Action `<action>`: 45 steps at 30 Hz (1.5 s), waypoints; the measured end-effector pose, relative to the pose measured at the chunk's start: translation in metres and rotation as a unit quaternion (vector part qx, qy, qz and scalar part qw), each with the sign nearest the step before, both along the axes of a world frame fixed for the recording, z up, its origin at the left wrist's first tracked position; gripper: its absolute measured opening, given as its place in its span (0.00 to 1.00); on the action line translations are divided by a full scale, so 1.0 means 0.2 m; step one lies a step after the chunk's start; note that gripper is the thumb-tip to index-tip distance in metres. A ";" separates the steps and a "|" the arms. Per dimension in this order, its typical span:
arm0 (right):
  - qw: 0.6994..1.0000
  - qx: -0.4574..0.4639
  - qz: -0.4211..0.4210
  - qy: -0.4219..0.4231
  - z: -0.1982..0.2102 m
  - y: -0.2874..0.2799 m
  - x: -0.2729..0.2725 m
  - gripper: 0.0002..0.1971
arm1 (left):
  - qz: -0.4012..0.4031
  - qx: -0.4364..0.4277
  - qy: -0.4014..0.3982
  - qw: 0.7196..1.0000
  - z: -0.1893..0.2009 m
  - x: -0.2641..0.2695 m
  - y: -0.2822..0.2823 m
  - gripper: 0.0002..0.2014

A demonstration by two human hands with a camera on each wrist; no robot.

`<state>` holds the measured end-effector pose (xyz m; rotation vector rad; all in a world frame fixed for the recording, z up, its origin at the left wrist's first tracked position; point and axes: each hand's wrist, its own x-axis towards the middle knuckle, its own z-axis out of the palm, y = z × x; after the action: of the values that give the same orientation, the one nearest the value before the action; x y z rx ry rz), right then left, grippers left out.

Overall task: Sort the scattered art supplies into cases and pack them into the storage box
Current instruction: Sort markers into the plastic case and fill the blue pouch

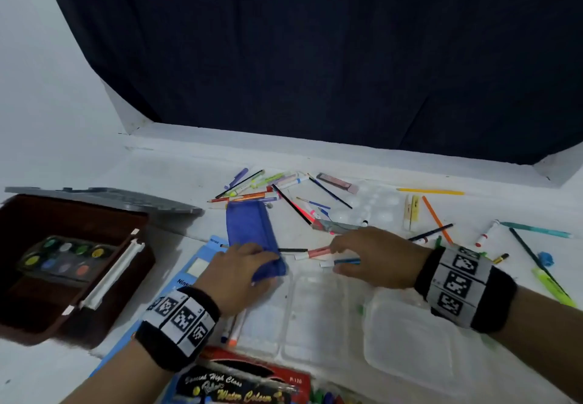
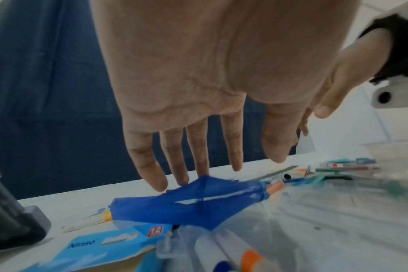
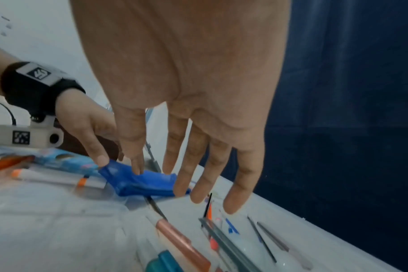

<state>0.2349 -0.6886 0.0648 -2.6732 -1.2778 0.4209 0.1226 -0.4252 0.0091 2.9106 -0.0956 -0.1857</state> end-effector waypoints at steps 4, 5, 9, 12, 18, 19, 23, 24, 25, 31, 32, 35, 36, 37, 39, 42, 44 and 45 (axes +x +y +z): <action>0.997 -0.035 0.058 0.039 -0.12 0.10 0.13 0.17 | -0.028 0.098 0.032 0.994 -0.03 0.06 -0.02 0.38; 0.995 -0.044 0.072 0.050 -0.15 0.12 0.15 0.19 | -0.030 0.106 0.016 0.994 -0.04 0.07 -0.02 0.34; 0.991 -0.048 0.097 0.079 -0.21 0.20 0.19 0.23 | -0.041 0.077 -0.059 0.994 -0.03 0.09 0.02 0.21; 0.989 -0.038 0.101 0.102 -0.22 0.24 0.20 0.22 | -0.009 -0.011 -0.130 0.991 0.05 0.03 0.02 0.14; 0.991 0.116 0.010 0.066 -0.15 0.26 0.21 0.14 | 0.073 -0.228 -0.306 0.922 0.15 -0.11 0.05 0.17; 0.990 0.131 0.005 0.047 -0.14 0.26 0.21 0.15 | 0.083 -0.257 -0.324 0.907 0.17 -0.13 0.04 0.16; 0.988 0.149 0.001 -0.048 -0.09 0.24 0.18 0.16 | 0.127 -0.414 -0.317 0.843 0.18 -0.17 0.03 0.12; 0.987 0.151 0.004 -0.048 -0.08 0.23 0.17 0.14 | 0.131 -0.446 -0.312 0.828 0.17 -0.17 0.03 0.12; 0.987 0.158 0.009 -0.040 -0.07 0.21 0.16 0.13 | 0.132 -0.466 -0.308 0.819 0.16 -0.16 0.02 0.12; 0.985 0.165 0.046 -0.014 -0.07 0.11 0.12 0.11 | 0.135 -0.518 -0.264 0.802 0.06 -0.14 0.05 0.09; 0.985 0.164 0.047 -0.015 -0.07 0.10 0.11 0.10 | 0.135 -0.510 -0.247 0.813 0.04 -0.14 0.06 0.09; 0.986 0.150 0.066 -0.027 -0.07 0.08 0.10 0.07 | 0.127 -0.425 -0.193 0.875 -0.01 -0.14 0.11 0.09; 0.987 0.140 0.074 -0.032 -0.06 0.08 0.09 0.07 | 0.120 -0.386 -0.184 0.896 -0.03 -0.15 0.13 0.08; 0.987 0.133 0.080 -0.035 -0.07 0.08 0.08 0.07 | 0.116 -0.347 -0.180 0.913 -0.03 -0.15 0.14 0.07; 0.990 0.111 0.084 -0.038 -0.07 0.08 0.07 0.10 | 0.109 -0.281 -0.178 0.937 -0.01 -0.16 0.16 0.09; 0.997 0.035 0.067 -0.016 -0.08 0.09 0.04 0.19 | 0.124 -0.260 -0.139 0.948 0.02 -0.17 0.15 0.29; 0.998 -0.024 0.061 -0.011 -0.08 0.11 0.01 0.28 | 0.144 -0.247 -0.127 0.950 0.02 -0.17 0.16 0.30; 0.998 -0.035 0.056 -0.011 -0.08 0.12 0.00 0.28 | 0.151 -0.230 -0.129 0.953 0.02 -0.17 0.15 0.24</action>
<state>0.2343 -0.6648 0.0483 -2.6775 -1.4510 0.4593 0.0890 -0.3944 0.0127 2.4257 0.2335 0.2381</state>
